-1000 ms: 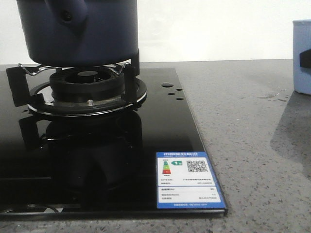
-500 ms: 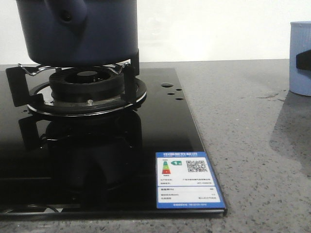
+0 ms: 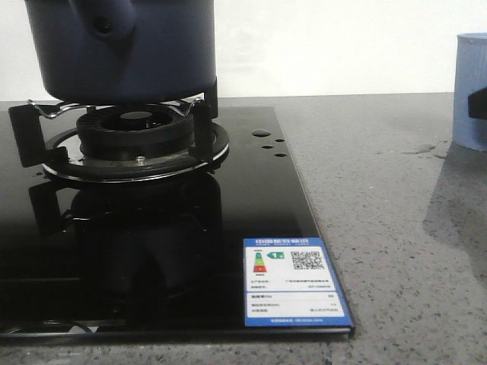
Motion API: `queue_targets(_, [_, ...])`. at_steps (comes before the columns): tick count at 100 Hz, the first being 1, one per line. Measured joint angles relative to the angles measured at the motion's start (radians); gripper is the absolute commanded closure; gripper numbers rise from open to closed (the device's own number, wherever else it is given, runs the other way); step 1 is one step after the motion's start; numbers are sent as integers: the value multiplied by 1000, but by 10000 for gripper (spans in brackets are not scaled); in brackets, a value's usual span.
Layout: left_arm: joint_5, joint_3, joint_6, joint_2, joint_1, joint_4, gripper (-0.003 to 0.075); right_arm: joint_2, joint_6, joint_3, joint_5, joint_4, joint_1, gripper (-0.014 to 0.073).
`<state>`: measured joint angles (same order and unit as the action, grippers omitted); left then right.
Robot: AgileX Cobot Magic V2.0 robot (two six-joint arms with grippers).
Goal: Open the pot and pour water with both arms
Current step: 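Open the right gripper and back it away from the cup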
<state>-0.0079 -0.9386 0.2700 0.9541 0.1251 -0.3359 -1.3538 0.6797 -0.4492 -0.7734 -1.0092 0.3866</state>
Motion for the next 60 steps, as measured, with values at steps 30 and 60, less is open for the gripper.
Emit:
queue_targets(30, [-49,0,0,8,141,0,350,235,3,156,68,-4,0,-65])
queue_targets(60, [-99,0,0,118,305,0,350,446,45,225,68,-8,0,-65])
